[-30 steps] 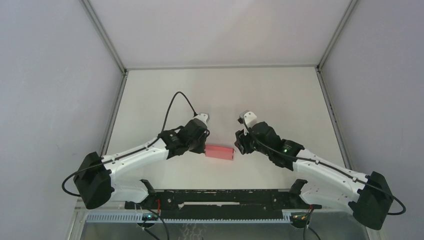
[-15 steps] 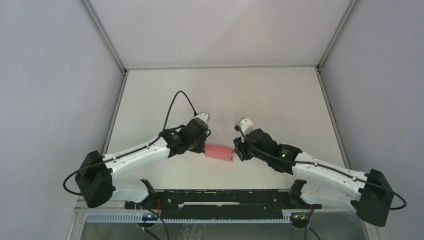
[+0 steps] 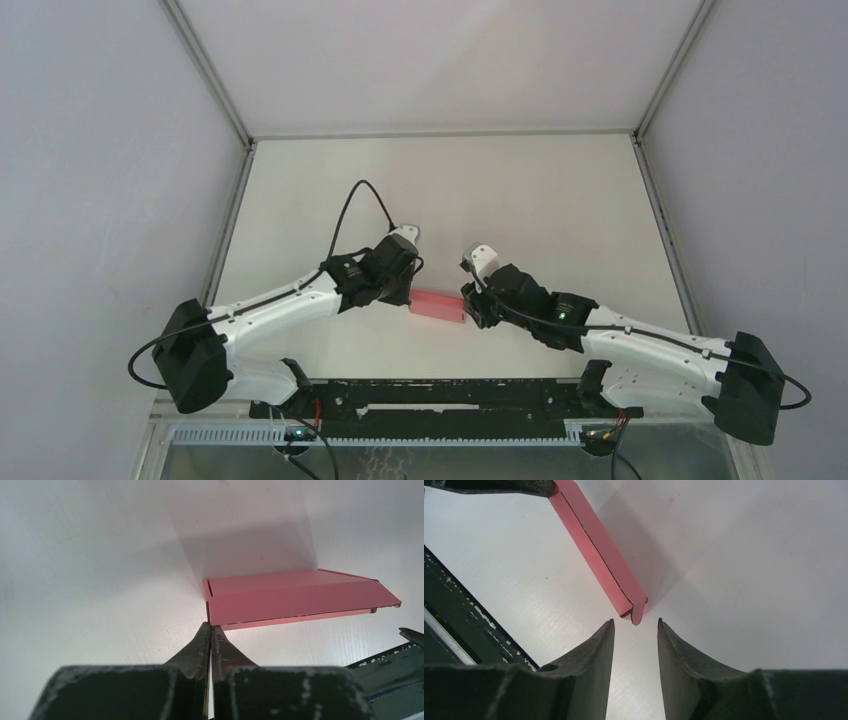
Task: Fold the paper box
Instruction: Close the paper box at the center of the board.
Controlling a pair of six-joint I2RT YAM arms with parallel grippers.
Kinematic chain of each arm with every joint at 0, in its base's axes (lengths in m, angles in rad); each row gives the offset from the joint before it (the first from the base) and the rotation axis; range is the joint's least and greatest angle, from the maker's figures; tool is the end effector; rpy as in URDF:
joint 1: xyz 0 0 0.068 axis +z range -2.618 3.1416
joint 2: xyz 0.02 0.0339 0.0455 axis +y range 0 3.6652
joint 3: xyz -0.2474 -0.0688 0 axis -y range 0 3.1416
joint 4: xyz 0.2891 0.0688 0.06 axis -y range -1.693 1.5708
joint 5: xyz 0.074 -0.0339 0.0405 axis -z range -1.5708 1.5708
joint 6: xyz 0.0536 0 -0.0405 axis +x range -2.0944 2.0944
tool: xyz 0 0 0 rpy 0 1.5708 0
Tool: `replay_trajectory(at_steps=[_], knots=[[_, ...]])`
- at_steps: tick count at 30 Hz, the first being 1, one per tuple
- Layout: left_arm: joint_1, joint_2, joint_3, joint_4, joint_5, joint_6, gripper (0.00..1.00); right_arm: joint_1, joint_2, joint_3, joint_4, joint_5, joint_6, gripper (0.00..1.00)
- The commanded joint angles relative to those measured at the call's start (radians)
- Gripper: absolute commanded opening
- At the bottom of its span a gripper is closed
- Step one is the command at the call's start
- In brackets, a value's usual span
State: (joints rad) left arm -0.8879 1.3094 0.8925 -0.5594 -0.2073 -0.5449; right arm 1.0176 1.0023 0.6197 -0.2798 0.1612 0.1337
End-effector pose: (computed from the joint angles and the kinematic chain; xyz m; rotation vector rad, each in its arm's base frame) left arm 0.2077 -0.2378 0.1855 0.3543 2.5204 -0.3121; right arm 0.1531 0.2316 0.1917 -0.8858 2.0804 0.4474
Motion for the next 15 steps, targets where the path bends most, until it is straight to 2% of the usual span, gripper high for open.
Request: replay_trajectory(at_steps=[1,15], knots=[[-0.003,0.000,0.047,-0.011,-0.020,-0.012,0.03,0.017,0.012,-0.002,0.051,0.022,-0.011,0.45],[-0.008,0.007,0.052,-0.011,-0.017,-0.013,0.02,0.023,0.039,-0.002,0.088,0.042,-0.017,0.37]])
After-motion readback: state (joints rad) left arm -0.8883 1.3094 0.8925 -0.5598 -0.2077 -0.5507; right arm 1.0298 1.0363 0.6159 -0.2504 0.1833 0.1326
